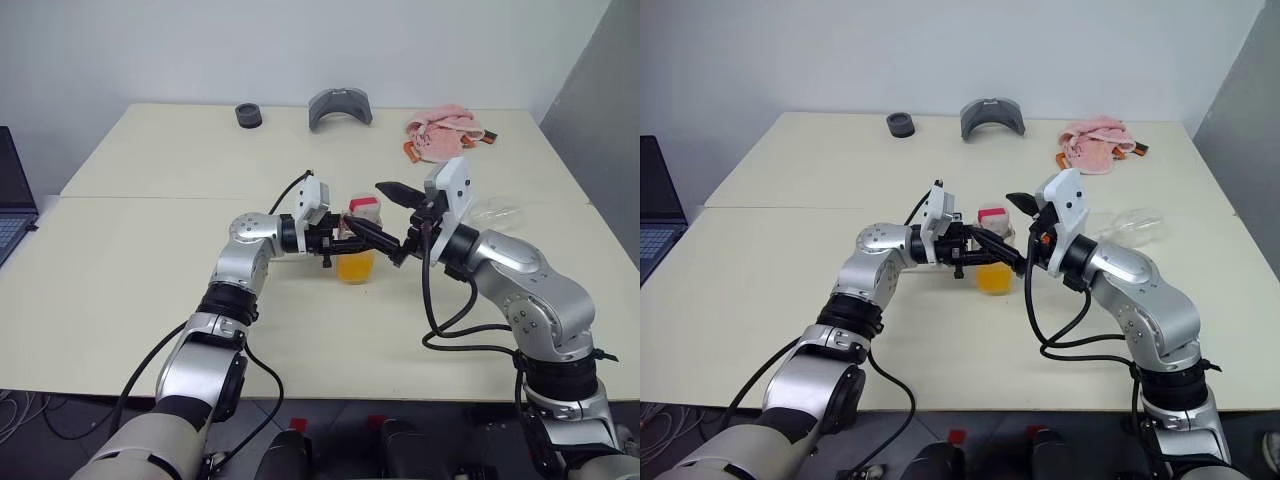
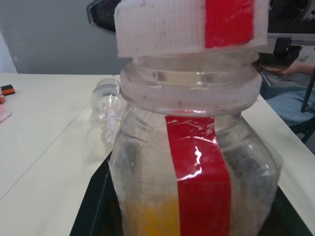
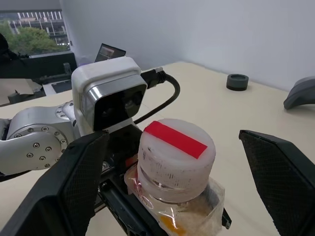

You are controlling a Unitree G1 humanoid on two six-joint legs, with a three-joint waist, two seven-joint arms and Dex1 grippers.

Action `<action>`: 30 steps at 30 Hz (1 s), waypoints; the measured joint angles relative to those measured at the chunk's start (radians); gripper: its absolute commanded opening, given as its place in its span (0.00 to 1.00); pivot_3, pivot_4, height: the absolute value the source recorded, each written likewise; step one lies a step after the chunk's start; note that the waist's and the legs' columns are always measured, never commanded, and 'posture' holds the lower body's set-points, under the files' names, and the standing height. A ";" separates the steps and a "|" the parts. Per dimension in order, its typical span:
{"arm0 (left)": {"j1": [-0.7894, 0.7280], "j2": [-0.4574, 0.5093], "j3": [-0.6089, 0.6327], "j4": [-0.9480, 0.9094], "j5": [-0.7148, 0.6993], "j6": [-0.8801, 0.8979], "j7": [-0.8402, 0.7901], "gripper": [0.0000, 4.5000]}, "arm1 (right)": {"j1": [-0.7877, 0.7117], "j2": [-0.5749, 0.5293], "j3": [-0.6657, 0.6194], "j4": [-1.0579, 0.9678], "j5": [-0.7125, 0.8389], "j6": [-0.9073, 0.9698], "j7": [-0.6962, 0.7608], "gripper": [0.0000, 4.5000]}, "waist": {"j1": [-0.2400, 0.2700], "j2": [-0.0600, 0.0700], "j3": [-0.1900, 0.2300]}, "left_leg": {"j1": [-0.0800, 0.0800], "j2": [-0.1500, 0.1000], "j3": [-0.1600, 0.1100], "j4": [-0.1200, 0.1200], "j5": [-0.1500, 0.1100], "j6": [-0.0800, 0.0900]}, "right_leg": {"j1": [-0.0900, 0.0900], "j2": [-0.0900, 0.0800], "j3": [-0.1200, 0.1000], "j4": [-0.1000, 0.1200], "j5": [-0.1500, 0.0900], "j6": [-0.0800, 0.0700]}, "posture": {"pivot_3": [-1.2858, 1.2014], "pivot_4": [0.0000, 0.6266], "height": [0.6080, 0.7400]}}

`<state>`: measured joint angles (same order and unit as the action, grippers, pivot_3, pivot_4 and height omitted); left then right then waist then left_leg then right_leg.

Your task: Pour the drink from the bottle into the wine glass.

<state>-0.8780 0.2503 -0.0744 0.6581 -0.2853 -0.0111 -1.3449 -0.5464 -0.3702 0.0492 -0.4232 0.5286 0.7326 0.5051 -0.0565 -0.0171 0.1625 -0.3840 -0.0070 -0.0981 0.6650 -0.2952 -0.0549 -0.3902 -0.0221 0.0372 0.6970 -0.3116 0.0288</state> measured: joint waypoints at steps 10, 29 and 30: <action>0.003 0.001 -0.001 -0.001 0.002 0.000 0.000 0.37 | -0.009 0.009 -0.009 0.002 0.002 -0.004 -0.003 0.38 | 0.000 0.000 0.000 | 0.000 0.000 0.000 0.000 0.000 0.000 | 0.000 0.000 0.000 0.000 0.000 0.000 | 0.52 0.24 1.00; 0.003 0.001 0.003 -0.002 0.002 -0.002 0.038 0.37 | -0.013 -0.020 0.017 -0.002 -0.119 -0.173 0.013 0.38 | 0.000 0.000 0.000 | 0.000 0.000 0.000 0.000 0.000 0.000 | 0.000 0.000 0.000 0.000 0.000 0.000 | 0.52 0.24 1.00; 0.003 0.001 0.005 -0.002 0.001 -0.002 0.047 0.37 | -0.013 -0.029 0.009 -0.006 -0.134 -0.189 0.008 0.38 | 0.000 0.000 0.000 | 0.000 0.000 0.000 0.000 0.000 0.000 | 0.000 0.000 0.000 0.000 0.000 0.000 | 0.52 0.24 1.00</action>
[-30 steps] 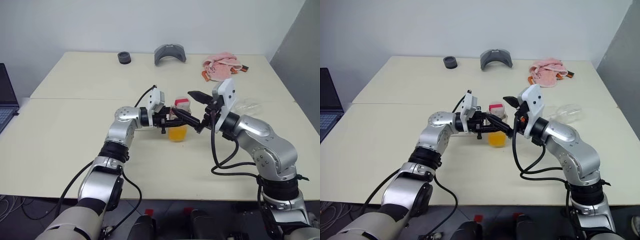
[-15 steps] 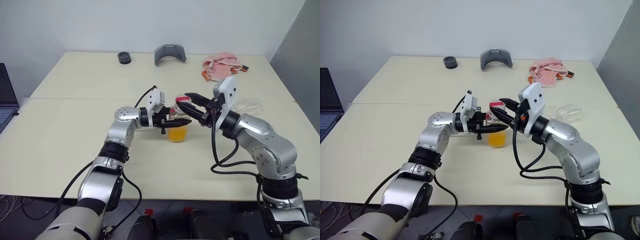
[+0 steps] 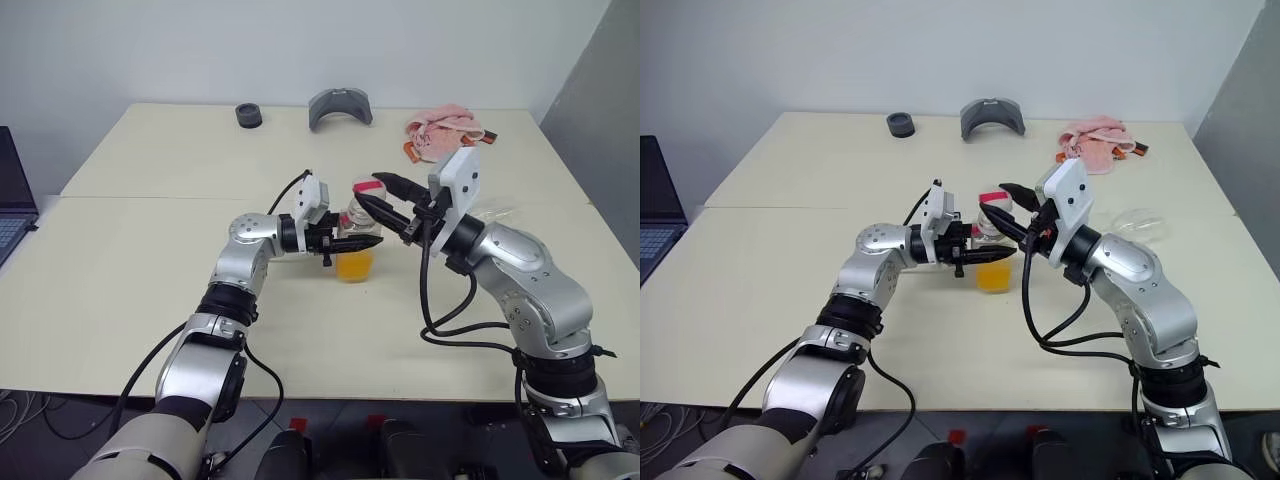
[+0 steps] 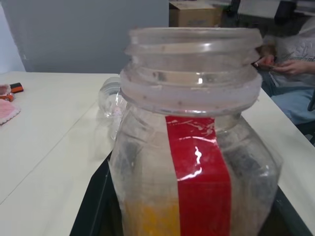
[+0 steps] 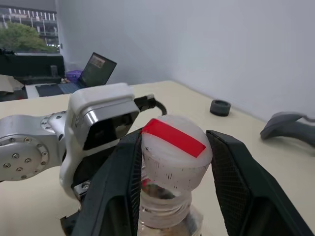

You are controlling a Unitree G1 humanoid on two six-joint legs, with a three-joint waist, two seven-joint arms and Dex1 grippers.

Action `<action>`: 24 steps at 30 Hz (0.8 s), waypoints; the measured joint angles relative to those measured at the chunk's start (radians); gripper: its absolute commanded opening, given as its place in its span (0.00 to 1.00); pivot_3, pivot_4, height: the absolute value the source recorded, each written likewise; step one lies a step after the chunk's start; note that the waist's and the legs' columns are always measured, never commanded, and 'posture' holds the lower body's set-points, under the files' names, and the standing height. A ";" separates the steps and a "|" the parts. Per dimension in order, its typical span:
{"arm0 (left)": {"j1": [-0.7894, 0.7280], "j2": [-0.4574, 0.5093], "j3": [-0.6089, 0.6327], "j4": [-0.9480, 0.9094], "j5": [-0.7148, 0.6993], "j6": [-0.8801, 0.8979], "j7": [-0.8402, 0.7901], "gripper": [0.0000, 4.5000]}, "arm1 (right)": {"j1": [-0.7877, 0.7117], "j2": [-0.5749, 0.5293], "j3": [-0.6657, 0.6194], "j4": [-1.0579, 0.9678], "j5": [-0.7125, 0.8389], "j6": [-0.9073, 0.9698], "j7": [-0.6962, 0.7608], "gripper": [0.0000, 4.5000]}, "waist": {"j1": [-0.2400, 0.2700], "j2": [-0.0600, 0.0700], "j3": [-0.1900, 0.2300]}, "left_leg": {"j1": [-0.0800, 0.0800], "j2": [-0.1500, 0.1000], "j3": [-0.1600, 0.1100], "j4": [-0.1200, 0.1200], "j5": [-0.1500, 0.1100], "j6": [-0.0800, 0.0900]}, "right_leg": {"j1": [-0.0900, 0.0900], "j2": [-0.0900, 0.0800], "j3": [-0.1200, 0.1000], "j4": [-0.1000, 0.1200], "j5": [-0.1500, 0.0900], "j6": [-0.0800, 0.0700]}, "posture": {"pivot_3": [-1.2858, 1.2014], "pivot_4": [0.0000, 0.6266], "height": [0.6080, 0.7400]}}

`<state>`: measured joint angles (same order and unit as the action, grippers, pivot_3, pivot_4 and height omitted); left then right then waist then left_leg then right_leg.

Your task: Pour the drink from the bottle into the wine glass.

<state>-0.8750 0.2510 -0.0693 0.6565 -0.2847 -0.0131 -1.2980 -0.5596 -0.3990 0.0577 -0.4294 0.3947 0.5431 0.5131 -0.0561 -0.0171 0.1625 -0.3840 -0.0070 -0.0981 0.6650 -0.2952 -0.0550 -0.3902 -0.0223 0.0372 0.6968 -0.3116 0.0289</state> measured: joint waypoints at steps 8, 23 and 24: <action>-0.002 -0.008 0.040 0.000 -0.014 0.002 0.056 0.37 | 0.327 -0.127 -0.165 -0.035 -0.153 -0.143 -0.058 0.38 | 0.017 0.000 0.000 | 0.000 -0.001 0.001 -0.001 0.000 0.000 | 0.001 0.000 0.000 -0.001 0.000 0.000 | 0.52 0.24 1.00; -0.001 -0.002 0.065 -0.001 -0.019 0.001 0.070 0.37 | 0.675 -0.029 -0.362 0.239 -0.201 -0.234 -0.179 0.76 | 0.015 0.000 0.000 | 0.004 0.000 0.011 -0.001 0.000 0.003 | 0.001 0.004 0.004 0.001 0.000 0.000 | 0.52 0.24 1.00; -0.001 0.000 0.069 -0.001 -0.019 0.000 0.072 0.37 | 0.675 -0.030 -0.365 0.240 -0.192 -0.226 -0.176 0.84 | 0.015 0.000 0.000 | 0.004 0.000 0.011 -0.001 0.000 0.003 | 0.001 0.004 0.004 0.001 0.000 0.000 | 0.52 0.24 1.00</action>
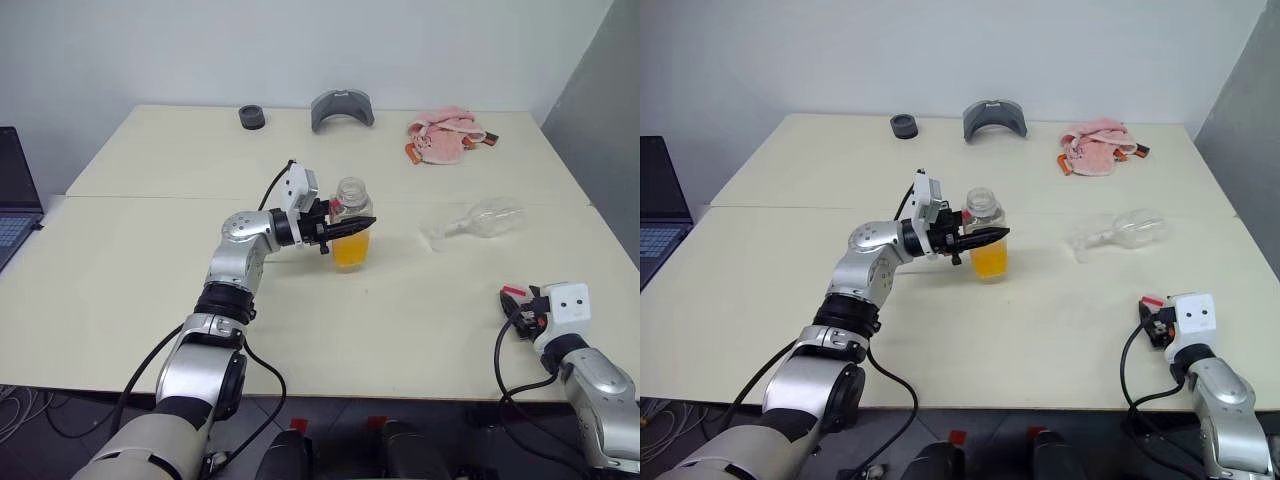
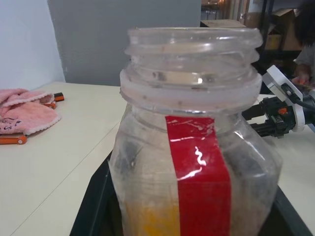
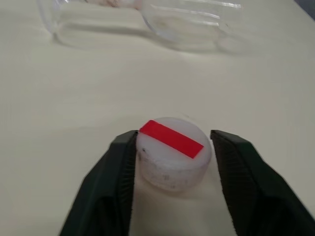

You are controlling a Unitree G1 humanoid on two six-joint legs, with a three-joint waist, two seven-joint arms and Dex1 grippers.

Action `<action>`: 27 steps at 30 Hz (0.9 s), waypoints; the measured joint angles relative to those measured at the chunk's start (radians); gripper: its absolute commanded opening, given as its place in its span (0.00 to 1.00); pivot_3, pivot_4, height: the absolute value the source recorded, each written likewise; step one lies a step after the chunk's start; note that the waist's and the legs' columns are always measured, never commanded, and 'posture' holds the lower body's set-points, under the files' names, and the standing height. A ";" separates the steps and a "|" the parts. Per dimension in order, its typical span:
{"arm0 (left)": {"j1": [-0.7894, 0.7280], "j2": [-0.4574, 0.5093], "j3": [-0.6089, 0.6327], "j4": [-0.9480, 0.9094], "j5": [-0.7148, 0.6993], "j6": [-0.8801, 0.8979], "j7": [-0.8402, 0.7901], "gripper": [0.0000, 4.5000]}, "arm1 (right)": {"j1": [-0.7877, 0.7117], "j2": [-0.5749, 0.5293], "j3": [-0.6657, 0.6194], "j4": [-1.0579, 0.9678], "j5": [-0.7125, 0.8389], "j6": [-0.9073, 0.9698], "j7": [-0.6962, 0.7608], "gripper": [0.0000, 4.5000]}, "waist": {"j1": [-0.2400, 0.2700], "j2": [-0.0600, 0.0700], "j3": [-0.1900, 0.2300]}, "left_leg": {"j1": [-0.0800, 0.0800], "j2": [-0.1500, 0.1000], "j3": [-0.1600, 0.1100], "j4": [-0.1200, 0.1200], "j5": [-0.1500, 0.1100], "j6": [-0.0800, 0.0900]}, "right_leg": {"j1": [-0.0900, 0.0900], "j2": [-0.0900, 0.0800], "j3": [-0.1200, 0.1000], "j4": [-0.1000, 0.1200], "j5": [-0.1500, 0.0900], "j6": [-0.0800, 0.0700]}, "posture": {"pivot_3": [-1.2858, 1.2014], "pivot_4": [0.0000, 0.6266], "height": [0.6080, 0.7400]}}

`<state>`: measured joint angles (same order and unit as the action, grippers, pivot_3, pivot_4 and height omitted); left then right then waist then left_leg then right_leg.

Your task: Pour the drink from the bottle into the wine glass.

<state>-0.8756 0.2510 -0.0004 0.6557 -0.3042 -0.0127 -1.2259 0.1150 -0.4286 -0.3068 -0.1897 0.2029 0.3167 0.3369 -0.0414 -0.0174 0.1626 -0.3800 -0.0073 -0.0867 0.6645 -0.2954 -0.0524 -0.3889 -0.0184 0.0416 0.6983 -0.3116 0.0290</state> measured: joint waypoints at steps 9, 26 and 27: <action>-0.008 0.096 0.076 0.059 0.032 -0.050 0.176 0.37 | 0.023 -0.171 -0.001 -0.098 -0.032 -0.034 0.110 1.00 | -0.004 0.000 0.000 | 0.000 0.000 0.000 0.000 0.000 0.000 | 0.000 0.000 0.000 0.000 0.000 0.000 | 0.52 0.24 1.00; 0.015 0.252 0.300 0.235 0.121 -0.139 0.853 0.37 | -0.684 0.096 0.583 -0.032 0.019 0.159 0.273 1.00 | 0.007 -0.003 0.001 | -0.009 -0.001 -0.016 0.000 0.002 -0.005 | -0.004 -0.008 -0.008 -0.003 0.000 0.000 | 0.52 0.24 1.00; 0.021 0.254 0.307 0.235 0.117 -0.143 0.854 0.37 | -0.704 0.119 0.602 0.001 0.003 0.158 0.271 1.00 | 0.009 -0.003 0.001 | -0.012 -0.003 -0.015 0.002 0.002 -0.005 | -0.007 -0.010 -0.009 -0.002 0.000 0.000 | 0.52 0.24 1.00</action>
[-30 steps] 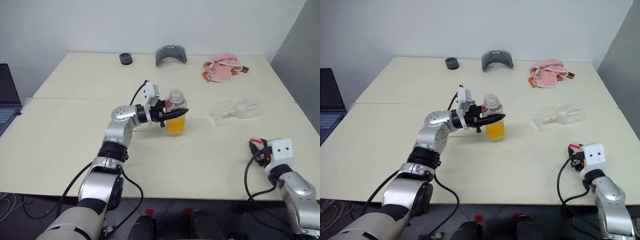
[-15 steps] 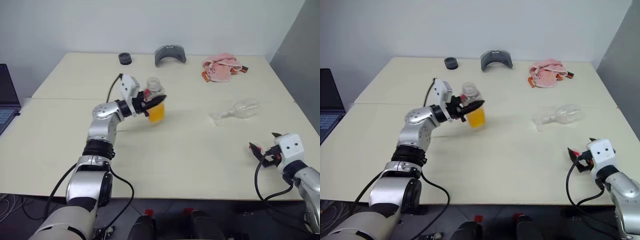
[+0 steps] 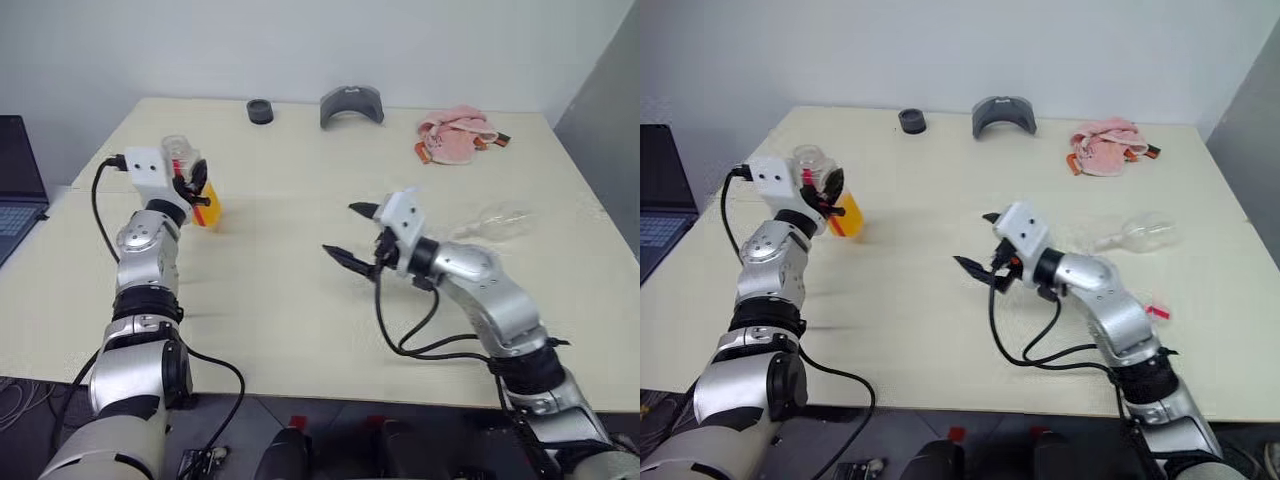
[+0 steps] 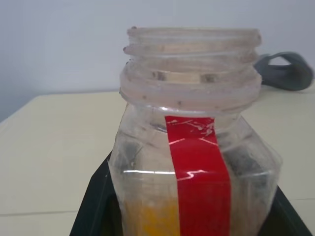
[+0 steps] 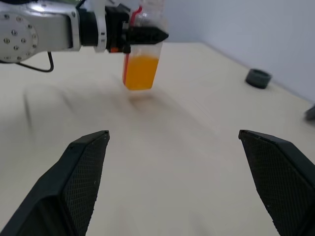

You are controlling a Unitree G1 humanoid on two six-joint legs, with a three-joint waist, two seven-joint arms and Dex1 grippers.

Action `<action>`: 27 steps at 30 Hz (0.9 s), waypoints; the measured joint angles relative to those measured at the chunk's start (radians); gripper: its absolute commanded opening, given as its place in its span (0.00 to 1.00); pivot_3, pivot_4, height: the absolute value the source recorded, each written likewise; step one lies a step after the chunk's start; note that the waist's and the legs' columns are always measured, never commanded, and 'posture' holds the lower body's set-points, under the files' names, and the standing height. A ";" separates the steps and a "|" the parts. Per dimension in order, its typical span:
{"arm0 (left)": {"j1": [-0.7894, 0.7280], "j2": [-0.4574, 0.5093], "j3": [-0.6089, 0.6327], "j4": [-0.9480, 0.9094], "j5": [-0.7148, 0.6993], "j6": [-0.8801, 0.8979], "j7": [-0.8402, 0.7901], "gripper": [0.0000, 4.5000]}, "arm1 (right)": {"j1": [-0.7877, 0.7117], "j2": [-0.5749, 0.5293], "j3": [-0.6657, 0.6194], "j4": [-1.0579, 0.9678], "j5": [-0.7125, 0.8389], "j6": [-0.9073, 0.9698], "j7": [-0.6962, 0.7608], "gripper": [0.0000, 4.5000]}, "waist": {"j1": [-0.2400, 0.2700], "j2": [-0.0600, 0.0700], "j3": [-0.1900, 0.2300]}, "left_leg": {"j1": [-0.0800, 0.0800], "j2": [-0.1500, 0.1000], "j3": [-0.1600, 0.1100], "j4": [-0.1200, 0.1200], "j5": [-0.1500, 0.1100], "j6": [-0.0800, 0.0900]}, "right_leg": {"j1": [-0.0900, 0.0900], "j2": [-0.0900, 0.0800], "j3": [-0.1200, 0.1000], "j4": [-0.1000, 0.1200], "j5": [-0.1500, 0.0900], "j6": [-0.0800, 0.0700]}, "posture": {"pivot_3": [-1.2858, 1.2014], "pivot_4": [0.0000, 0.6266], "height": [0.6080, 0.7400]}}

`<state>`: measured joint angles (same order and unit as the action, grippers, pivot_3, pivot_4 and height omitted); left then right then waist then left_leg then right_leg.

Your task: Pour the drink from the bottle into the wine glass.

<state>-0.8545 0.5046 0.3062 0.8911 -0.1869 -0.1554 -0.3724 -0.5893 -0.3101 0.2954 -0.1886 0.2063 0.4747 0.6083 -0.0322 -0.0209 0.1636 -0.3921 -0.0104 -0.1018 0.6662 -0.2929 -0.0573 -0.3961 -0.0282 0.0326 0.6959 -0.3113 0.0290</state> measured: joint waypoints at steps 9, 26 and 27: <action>0.022 -0.043 -0.007 0.027 -0.011 -0.025 -0.045 0.67 | -0.049 0.093 0.048 0.085 -0.071 -0.026 0.001 1.00 | -0.007 0.000 0.000 | -0.008 -0.001 -0.001 0.008 0.000 0.000 | -0.009 -0.001 -0.001 0.006 0.000 0.001 | 0.52 0.24 1.00; 0.065 -0.050 -0.041 0.055 -0.005 -0.092 -0.108 0.98 | 0.000 0.107 0.041 0.020 -0.067 0.048 -0.003 1.00 | -0.026 0.000 0.000 | -0.007 -0.001 -0.001 0.012 0.000 0.000 | -0.010 0.000 0.000 0.017 0.000 0.001 | 0.52 0.24 1.00; 0.076 -0.050 -0.040 0.050 -0.006 -0.092 -0.103 0.98 | 0.003 0.108 0.037 0.011 -0.066 0.055 -0.005 1.00 | -0.026 0.000 0.000 | -0.007 0.000 -0.001 0.012 0.000 0.000 | -0.010 0.000 0.000 0.017 0.000 0.001 | 0.52 0.24 1.00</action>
<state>-0.7783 0.4548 0.2667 0.9411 -0.1927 -0.2472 -0.4753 -0.5867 -0.2023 0.3322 -0.1773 0.1406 0.5300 0.6031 -0.0583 -0.0211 0.1634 -0.3988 -0.0109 -0.1028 0.6780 -0.2929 -0.0571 -0.4061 -0.0279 0.0327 0.7128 -0.3110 0.0296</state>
